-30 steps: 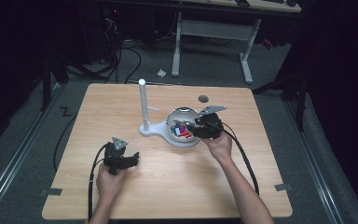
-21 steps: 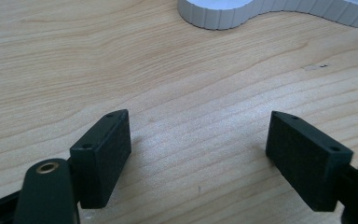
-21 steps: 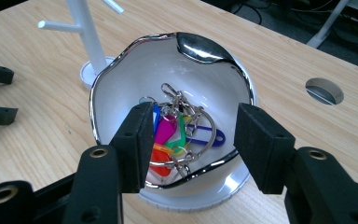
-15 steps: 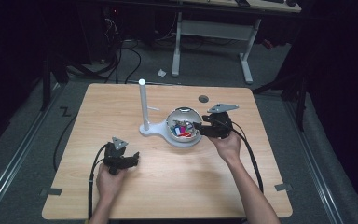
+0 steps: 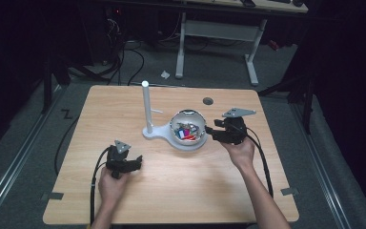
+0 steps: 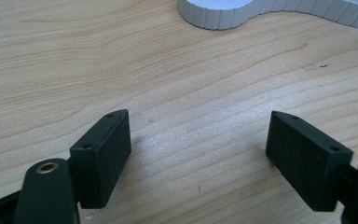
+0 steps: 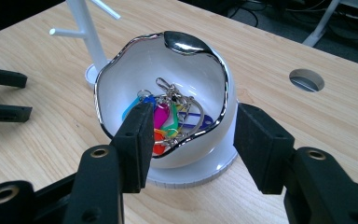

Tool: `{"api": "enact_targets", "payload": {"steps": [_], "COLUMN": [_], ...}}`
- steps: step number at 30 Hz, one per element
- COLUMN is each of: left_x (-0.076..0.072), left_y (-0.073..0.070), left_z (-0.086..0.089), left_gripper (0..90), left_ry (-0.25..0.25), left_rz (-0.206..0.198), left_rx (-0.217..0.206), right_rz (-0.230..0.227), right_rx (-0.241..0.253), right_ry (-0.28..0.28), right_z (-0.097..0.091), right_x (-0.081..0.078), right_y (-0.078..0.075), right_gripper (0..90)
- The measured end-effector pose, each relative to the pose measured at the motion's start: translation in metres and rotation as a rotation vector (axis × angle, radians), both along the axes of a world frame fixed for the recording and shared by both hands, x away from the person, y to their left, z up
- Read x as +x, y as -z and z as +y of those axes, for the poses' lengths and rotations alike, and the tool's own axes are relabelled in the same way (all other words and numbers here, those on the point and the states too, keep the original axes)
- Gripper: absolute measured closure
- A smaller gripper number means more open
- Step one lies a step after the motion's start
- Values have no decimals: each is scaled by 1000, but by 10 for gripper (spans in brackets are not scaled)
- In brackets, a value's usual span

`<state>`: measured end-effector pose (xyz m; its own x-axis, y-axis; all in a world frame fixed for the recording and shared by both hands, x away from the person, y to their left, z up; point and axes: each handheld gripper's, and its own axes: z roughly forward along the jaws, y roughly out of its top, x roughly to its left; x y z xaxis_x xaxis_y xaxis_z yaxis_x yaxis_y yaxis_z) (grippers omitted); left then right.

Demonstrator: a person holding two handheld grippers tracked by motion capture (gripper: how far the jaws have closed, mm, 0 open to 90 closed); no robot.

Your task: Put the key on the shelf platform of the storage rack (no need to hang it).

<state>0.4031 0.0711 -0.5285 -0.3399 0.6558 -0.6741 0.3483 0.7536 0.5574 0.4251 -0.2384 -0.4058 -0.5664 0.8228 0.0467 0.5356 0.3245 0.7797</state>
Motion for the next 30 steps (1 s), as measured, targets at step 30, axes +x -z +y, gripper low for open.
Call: {"api": "enact_targets", "payload": {"steps": [30], "left_x": [0], "left_y": [0], "left_z": [0], "left_gripper": [224], "left_ry": [-5], "left_rz": [1], "left_rx": [-2], "right_rz": [-7], "right_rx": [82], "right_ry": [110], "right_z": [-62], "right_x": [-52], "right_y": [-2], "right_gripper": [512]}}
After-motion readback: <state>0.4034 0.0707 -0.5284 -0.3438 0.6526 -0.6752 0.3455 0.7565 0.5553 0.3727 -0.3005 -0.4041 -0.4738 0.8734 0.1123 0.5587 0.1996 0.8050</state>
